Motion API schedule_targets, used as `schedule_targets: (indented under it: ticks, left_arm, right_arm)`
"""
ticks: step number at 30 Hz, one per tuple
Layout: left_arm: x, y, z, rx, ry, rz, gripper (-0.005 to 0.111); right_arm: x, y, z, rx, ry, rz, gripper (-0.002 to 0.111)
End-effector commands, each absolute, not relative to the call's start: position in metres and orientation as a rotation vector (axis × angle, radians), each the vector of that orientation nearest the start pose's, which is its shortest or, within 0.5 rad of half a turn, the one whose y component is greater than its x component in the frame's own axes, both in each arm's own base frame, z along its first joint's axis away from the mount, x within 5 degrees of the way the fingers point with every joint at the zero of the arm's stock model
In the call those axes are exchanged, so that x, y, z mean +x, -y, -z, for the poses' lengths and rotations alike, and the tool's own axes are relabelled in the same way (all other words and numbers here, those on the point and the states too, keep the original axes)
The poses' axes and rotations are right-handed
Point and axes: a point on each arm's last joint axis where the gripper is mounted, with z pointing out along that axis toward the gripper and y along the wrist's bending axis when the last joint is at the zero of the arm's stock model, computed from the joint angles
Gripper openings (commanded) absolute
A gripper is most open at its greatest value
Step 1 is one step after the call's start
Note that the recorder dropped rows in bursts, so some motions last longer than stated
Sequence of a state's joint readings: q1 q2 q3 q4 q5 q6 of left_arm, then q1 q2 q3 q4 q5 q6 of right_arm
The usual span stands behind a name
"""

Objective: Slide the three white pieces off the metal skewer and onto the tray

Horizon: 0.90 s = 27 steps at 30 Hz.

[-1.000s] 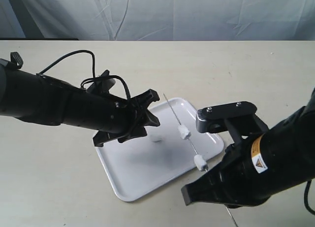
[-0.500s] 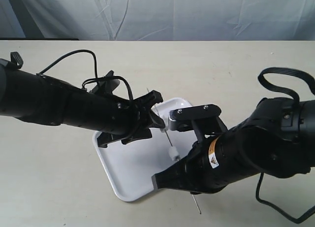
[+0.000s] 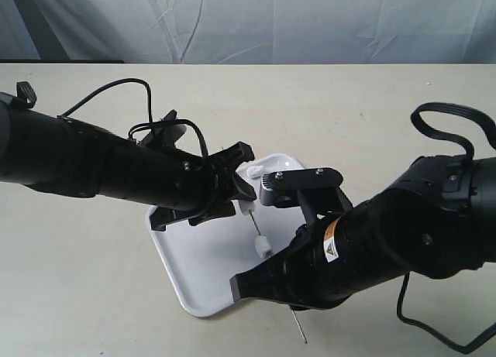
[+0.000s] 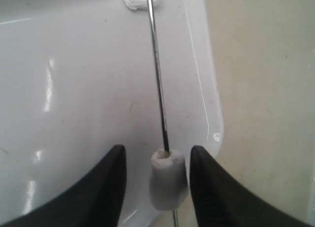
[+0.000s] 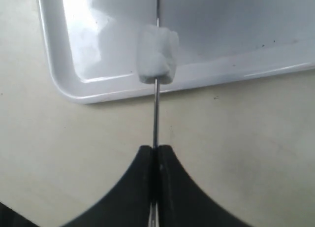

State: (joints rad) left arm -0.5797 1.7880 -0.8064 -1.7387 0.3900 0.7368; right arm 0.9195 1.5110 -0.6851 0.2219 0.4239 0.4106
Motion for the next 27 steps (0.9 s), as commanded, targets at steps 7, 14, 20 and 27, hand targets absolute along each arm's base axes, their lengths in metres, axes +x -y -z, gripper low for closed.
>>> schedule_targets:
  ticks: [7,14,20,27]
  left_arm:
    - [0.2563,0.2108,-0.1504,-0.364,-2.641,1.137,0.034]
    - [0.2545,0.2129,-0.1517,-0.348,-2.647,1.177,0.030]
    - [0.2542,0.2131,-0.1519,-0.346,-2.648,1.183,0.026]
    - [0.2544,0.2129,-0.1517,-0.348,-2.647,1.179,0.023]
  right_arm:
    - [0.1489,-0.2135,-0.1722,-0.471,-2.816,-0.565,-0.001]
    - [0.1507,-0.2150,-0.1733,-0.462,-2.789,-0.583,-0.001]
    - [0.1500,-0.2145,-0.1729,-0.467,-2.799,-0.578,-0.001]
    - [0.1481,-0.2134,-0.1721,-0.473,-2.824,-0.568,-0.001]
